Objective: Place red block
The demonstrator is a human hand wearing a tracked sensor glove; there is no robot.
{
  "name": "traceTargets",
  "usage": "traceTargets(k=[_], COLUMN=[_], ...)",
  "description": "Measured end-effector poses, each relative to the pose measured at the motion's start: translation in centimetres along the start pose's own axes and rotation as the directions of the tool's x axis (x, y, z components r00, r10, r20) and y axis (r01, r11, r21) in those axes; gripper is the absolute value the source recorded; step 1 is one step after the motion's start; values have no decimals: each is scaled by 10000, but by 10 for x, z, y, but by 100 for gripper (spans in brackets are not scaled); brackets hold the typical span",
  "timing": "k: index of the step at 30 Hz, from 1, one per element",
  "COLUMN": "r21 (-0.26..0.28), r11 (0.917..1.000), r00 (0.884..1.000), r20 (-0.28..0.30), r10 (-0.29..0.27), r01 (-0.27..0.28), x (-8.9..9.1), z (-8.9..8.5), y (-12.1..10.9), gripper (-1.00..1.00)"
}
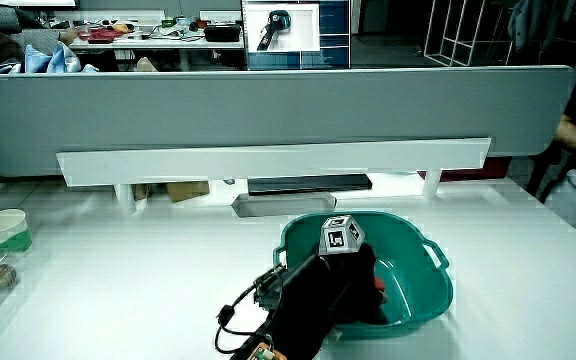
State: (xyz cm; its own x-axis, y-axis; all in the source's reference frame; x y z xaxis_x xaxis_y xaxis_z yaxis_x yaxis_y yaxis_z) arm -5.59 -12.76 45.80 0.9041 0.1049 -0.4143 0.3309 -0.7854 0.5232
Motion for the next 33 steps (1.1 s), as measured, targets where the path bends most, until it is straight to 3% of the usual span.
traceTargets(k=[9,12,19,22,28,33], r21=[-186,-95,-472,-551,-79,293], r11=[9998,10000,9985,9979,9999,9985], r00=[9999,9997,9996,9994,9985,9918], r20=[-168,-248,-138,46,547,1183], r10=[30,5,262,342,80,-489], r01=[-33,-7,-268,-339,-75,457], x=[0,1,-2,-4,-9,-14], z=[-8,-9,-11,-12,-5,8], y=[3,3,5,5,-2,-13], gripper=[0,-16,-53,-68,-100,-100])
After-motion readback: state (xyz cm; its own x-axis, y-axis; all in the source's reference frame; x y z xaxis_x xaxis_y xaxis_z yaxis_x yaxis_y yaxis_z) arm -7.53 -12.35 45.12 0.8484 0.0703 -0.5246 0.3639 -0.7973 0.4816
